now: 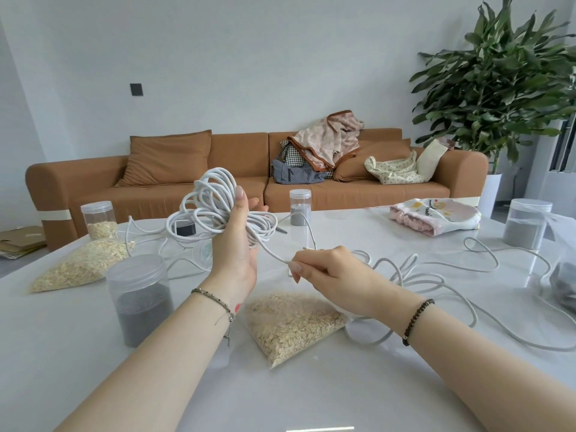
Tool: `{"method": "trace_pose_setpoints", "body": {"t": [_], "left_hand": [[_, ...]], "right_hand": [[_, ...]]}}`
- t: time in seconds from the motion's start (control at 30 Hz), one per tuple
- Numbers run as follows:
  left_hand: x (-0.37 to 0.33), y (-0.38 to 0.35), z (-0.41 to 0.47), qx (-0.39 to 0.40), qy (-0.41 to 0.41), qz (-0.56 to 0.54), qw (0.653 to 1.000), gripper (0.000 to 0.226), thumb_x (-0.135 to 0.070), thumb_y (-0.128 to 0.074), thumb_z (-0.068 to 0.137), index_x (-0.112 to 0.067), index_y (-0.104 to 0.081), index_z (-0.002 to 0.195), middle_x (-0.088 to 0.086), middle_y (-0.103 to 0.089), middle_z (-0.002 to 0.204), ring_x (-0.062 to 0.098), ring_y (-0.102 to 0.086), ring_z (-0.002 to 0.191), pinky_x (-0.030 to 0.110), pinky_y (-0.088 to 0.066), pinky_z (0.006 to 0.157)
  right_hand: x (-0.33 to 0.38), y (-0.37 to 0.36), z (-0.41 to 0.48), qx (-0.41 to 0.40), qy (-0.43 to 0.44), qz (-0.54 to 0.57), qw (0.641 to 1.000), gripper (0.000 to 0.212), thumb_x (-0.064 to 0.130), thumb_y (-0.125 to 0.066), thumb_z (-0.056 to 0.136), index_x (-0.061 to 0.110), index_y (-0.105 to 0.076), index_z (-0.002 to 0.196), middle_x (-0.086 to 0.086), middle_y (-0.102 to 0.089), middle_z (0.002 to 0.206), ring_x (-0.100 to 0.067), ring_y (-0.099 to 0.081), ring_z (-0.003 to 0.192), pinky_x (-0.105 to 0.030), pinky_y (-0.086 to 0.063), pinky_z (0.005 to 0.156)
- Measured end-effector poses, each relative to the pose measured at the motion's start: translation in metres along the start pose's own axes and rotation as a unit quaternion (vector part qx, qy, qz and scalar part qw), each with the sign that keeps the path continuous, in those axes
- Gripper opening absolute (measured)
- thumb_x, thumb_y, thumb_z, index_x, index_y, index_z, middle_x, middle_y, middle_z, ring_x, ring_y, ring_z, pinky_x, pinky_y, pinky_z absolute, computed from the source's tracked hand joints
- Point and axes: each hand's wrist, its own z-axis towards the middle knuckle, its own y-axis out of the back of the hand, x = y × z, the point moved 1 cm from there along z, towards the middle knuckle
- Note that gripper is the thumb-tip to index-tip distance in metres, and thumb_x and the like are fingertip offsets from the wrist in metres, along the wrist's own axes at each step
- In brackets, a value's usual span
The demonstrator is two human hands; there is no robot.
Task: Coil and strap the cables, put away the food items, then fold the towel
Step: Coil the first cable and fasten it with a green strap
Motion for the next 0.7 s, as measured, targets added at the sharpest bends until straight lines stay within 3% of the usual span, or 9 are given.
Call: {"method": "trace_pose_setpoints", "body": {"t": [0.07,0.2,0.27,0.33,0.47,0.57,0.63,0.7], "left_hand": [[-0.001,-0.002,-0.002,0.024,0.003,-0.017,1.000,0.051,-0.047,-0.069,0.076,-0.008,-0.063,0.108,0.003,-0.067,0.097,0.012,-0.072,0.093,0.032,-0.058,0.089],[0.000,-0.004,-0.006,0.065,0.020,-0.045,0.997,0.042,-0.040,-0.071,0.074,-0.011,-0.063,0.103,0.001,-0.066,0.083,0.017,-0.073,0.088,0.039,-0.057,0.094],[0.000,-0.006,-0.010,0.084,0.037,-0.045,0.995,0.022,-0.036,-0.069,0.084,-0.015,-0.071,0.081,0.000,-0.065,0.073,0.020,-0.072,0.086,0.041,-0.055,0.095],[0.001,-0.006,-0.012,0.095,0.051,-0.041,0.993,0.041,-0.034,-0.062,0.096,-0.018,-0.072,0.059,0.000,-0.063,0.068,0.021,-0.071,0.084,0.043,-0.054,0.098],[0.000,-0.007,-0.015,0.135,0.077,-0.064,0.986,0.035,-0.035,-0.064,0.093,-0.013,-0.056,0.066,0.004,-0.055,0.067,0.021,-0.072,0.077,0.044,-0.055,0.095],[-0.001,-0.008,-0.019,0.177,0.115,-0.040,0.977,0.035,-0.037,-0.067,0.083,-0.012,-0.050,0.065,0.005,-0.050,0.066,0.022,-0.069,0.074,0.041,-0.059,0.091],[0.002,-0.009,-0.021,0.202,0.136,-0.011,0.970,0.033,-0.036,-0.067,0.082,-0.012,-0.054,0.064,0.007,-0.049,0.067,0.025,-0.068,0.076,0.045,-0.055,0.098],[0.005,-0.010,-0.023,0.215,0.150,0.026,0.965,0.031,-0.036,-0.066,0.082,-0.014,-0.060,0.062,0.008,-0.049,0.066,0.029,-0.067,0.082,0.051,-0.046,0.109]], "right_hand": [[-0.002,0.002,0.001,0.010,-0.016,0.026,1.000,0.031,0.040,-0.049,0.104,0.022,-0.067,0.085,0.007,-0.042,0.054,-0.011,-0.038,0.052,-0.022,-0.034,0.055],[-0.002,0.003,0.001,0.031,-0.036,0.046,0.998,0.032,0.046,-0.053,0.101,0.027,-0.072,0.084,-0.016,-0.049,0.062,-0.014,-0.042,0.053,-0.036,-0.046,0.062],[-0.002,0.002,0.001,0.039,-0.047,0.060,0.996,0.032,0.048,-0.055,0.099,0.028,-0.073,0.083,-0.014,-0.049,0.058,-0.015,-0.046,0.052,-0.034,-0.049,0.064],[-0.003,0.002,0.001,0.047,-0.068,0.069,0.994,0.036,0.052,-0.056,0.097,0.026,-0.074,0.080,-0.008,-0.048,0.053,-0.014,-0.047,0.050,-0.029,-0.047,0.062],[-0.007,0.002,0.002,0.031,-0.116,0.040,0.992,0.057,0.065,-0.060,0.088,0.013,-0.070,0.065,0.001,-0.034,0.047,-0.011,-0.032,0.045,-0.024,-0.033,0.051],[-0.015,0.005,0.006,-0.029,-0.143,0.001,0.989,0.071,0.076,-0.066,0.073,0.010,-0.052,0.052,0.004,-0.036,0.044,-0.011,-0.031,0.046,-0.031,-0.034,0.055],[-0.021,0.009,0.008,-0.070,-0.130,-0.017,0.989,0.072,0.076,-0.068,0.069,0.012,-0.041,0.052,0.004,-0.035,0.046,-0.012,-0.029,0.049,-0.033,-0.030,0.055],[-0.024,0.012,0.009,-0.086,-0.109,-0.035,0.990,0.061,0.070,-0.067,0.075,0.013,-0.054,0.060,0.004,-0.043,0.048,-0.014,-0.035,0.052,-0.035,-0.035,0.054]]}}
